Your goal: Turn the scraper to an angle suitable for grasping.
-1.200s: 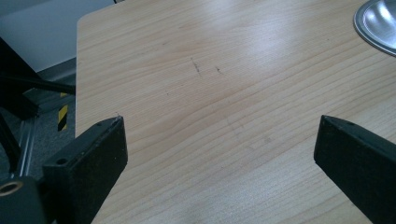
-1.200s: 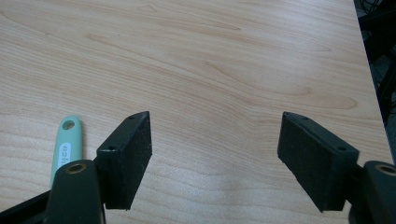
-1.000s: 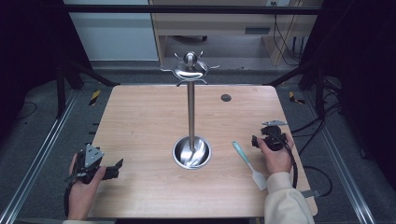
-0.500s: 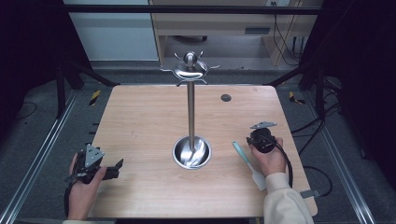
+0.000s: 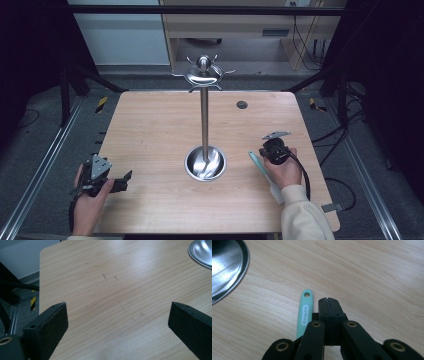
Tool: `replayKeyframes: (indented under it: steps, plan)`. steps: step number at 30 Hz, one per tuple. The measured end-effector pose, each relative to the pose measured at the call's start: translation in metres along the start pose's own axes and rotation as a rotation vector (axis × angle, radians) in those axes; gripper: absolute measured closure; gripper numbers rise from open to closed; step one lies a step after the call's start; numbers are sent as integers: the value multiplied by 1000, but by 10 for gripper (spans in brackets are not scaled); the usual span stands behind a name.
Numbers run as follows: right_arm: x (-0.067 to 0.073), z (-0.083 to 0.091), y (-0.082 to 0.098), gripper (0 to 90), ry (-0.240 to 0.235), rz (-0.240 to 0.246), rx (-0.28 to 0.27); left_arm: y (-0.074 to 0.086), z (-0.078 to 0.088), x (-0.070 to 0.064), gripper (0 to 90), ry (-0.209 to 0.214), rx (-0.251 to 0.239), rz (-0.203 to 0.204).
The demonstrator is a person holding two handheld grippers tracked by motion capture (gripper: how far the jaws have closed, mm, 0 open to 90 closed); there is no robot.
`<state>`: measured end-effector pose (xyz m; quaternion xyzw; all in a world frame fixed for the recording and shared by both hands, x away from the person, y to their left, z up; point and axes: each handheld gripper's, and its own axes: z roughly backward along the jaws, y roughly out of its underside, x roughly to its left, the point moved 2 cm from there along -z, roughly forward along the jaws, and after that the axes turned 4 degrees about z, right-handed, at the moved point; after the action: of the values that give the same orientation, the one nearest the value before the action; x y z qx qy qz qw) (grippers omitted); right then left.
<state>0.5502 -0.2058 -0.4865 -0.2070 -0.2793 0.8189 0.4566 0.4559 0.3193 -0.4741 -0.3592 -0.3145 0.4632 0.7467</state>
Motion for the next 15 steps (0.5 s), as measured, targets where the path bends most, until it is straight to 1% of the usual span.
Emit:
replayKeyframes:
  steps: [2, 3, 8, 15]
  plan:
    - [0, -2, 0, 900, -1, -2, 7, 0, -1, 0, 25, 1, 1, -4]
    - [1, -3, 0, 900, -10, -7, 10, 0, -1, 0, 25, 1, 1, -4]
    - [3, -7, -1, 900, -7, 4, 22, 0, -1, 0, 25, -1, 3, -4]
    - [6, -11, 0, 900, -21, 17, 43, 0, 0, 0, 25, -2, 2, -3]
